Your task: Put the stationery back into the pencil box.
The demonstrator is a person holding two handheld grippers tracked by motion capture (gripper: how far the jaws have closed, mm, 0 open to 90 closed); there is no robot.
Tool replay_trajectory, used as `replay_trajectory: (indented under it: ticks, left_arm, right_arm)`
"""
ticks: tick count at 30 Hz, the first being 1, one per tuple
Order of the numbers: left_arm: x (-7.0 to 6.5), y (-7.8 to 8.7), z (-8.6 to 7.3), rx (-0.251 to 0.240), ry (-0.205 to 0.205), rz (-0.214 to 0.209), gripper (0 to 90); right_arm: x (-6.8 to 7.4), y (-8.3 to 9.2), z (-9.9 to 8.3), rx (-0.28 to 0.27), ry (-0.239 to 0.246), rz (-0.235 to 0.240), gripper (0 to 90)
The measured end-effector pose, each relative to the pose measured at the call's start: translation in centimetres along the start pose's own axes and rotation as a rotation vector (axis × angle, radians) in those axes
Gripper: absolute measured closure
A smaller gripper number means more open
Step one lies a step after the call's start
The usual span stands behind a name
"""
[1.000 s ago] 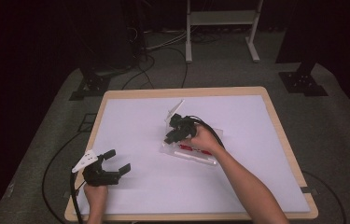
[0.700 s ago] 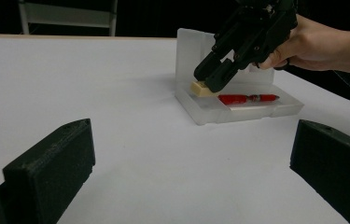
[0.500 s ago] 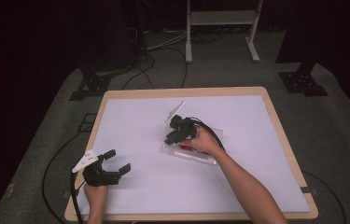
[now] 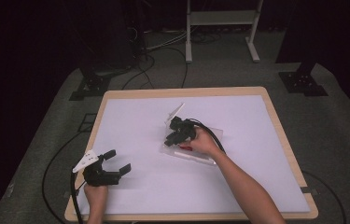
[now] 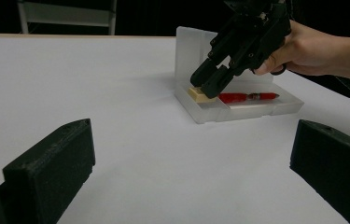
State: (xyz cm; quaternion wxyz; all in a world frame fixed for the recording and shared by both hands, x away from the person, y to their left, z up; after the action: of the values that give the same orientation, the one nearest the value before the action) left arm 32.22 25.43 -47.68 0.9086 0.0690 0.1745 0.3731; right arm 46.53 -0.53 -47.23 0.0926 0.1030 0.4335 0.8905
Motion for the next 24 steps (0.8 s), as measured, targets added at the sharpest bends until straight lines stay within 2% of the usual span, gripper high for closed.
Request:
replay_trajectory:
  ticks: [11,16,19,24]
  left_arm:
    - [-0.04,-0.03,-0.01,0.001,-0.002,-0.002,0.0]
    - [-0.04,-0.05,-0.01,0.001,0.0,-0.001,0.0]
    - [-0.06,-0.06,-0.02,0.002,-0.001,-0.001,0.0]
    - [-0.08,-0.07,-0.03,0.004,-0.004,0.0,0.0]
  right_arm:
    - [0.4,-0.24,-0.04,0.014,0.001,-0.007,68.1]
    - [0.41,-0.24,-0.06,0.008,-0.003,0.005,67.2]
    - [0.45,-0.02,0.03,-0.005,-0.005,0.008,63.1]
    - [0.81,0.43,0.07,-0.017,0.01,0.002,62.6]
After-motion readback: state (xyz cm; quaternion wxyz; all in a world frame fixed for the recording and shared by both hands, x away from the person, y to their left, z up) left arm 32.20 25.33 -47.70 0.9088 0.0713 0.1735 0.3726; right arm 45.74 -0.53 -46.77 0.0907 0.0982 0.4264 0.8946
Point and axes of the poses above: each handheld gripper's, and its own axes: y roughly backward along the jaws, z roughly out of its top, x roughly to its left, the point moved 4 cm from there along -y, roughly forward along the jaws, and after that the axes turned 3 degrees about y, right-handed, at the moved point
